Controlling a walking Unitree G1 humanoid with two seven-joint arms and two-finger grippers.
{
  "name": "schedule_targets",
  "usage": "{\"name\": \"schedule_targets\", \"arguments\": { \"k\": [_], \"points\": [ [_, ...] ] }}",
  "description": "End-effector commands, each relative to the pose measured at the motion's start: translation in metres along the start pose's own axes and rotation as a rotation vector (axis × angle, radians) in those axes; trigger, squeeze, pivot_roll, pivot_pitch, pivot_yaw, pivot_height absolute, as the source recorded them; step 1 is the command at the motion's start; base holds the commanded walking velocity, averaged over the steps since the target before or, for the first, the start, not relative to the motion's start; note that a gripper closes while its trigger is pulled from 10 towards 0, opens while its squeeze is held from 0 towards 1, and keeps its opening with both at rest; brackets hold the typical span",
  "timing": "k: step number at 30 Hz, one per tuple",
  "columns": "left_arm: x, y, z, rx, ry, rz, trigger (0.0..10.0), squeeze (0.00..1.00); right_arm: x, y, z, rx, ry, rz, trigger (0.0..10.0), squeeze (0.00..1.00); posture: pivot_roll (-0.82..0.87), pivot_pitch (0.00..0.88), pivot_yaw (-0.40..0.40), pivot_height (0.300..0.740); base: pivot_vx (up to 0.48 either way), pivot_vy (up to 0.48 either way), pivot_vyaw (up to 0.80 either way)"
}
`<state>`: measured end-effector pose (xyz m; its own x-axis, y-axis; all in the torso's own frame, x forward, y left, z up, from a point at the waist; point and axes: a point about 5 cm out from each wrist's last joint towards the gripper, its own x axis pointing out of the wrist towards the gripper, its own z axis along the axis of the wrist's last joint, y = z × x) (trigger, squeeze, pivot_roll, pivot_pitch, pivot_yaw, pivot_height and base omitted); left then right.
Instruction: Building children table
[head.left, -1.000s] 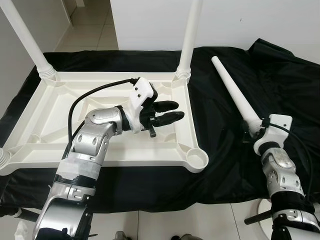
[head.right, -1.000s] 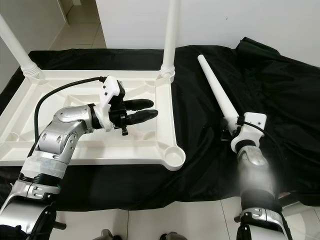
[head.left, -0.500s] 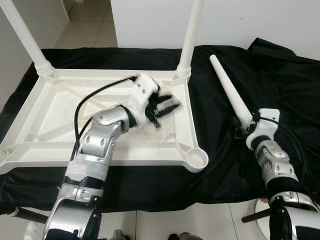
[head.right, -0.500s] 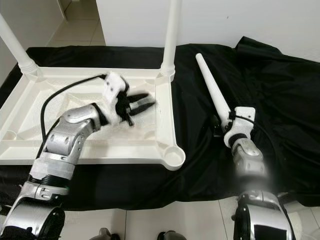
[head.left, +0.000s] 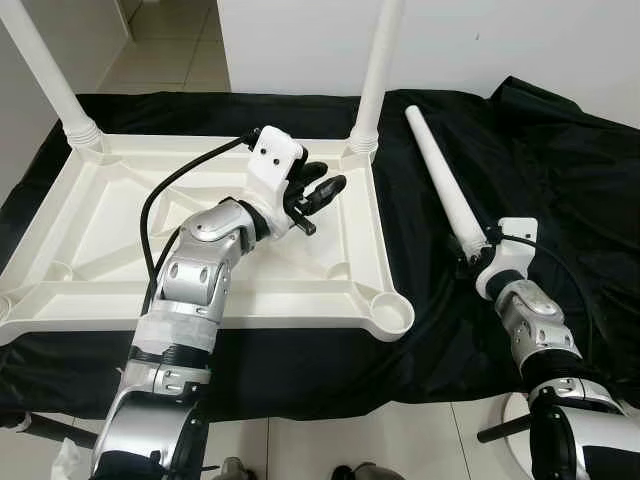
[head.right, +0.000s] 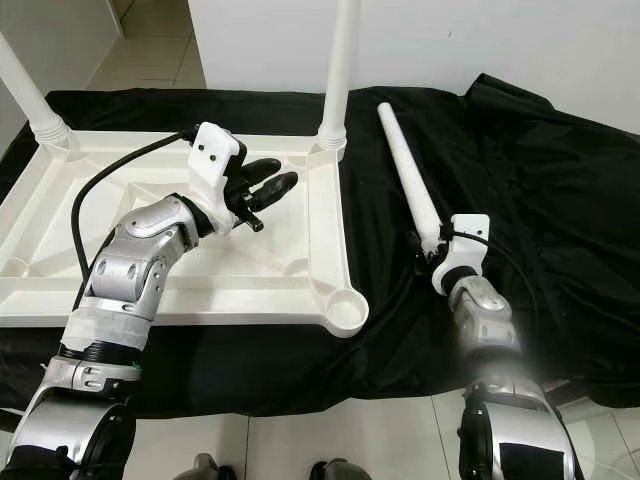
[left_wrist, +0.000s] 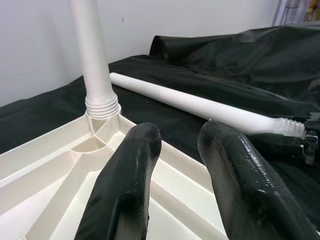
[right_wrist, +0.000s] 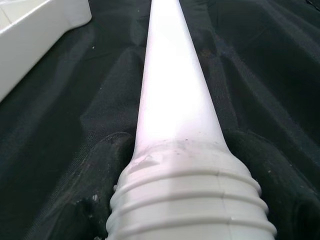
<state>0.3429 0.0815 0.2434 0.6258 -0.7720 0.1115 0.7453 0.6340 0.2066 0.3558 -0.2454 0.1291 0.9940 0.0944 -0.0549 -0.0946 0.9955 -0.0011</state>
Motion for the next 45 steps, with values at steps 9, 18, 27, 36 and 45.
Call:
{"name": "schedule_targets", "arguments": {
  "k": [9,18,27,36,45],
  "points": [
    [0.003,-0.001,0.001,0.019,0.004,0.035,10.0,0.00,-0.011,0.007,-0.036,0.057,0.118,0.006,7.3,0.00,-0.07,0.113,-0.016,0.740,0.000,0.000,0.00],
    [0.003,-0.001,0.001,0.024,0.002,0.032,10.0,0.00,-0.010,0.010,-0.030,0.088,0.032,-0.052,3.3,0.00,-0.07,0.107,-0.016,0.740,0.000,0.000,0.00],
    [0.003,-0.001,0.002,0.030,0.000,0.025,10.0,0.00,-0.006,0.007,-0.002,0.087,-0.101,-0.121,10.0,0.00,-0.07,0.093,-0.011,0.740,0.000,0.000,0.00],
    [0.004,0.000,0.005,0.020,-0.018,0.028,10.0,0.00,-0.008,0.012,0.041,-0.108,-0.322,-0.192,10.0,0.00,-0.07,0.086,-0.012,0.740,0.000,0.000,0.00],
    [0.004,0.002,0.006,0.017,-0.031,0.036,10.0,0.00,-0.016,0.021,0.062,-0.038,-0.472,-0.123,10.0,0.00,-0.07,0.073,-0.016,0.740,0.000,0.000,0.00]
  ]
}}
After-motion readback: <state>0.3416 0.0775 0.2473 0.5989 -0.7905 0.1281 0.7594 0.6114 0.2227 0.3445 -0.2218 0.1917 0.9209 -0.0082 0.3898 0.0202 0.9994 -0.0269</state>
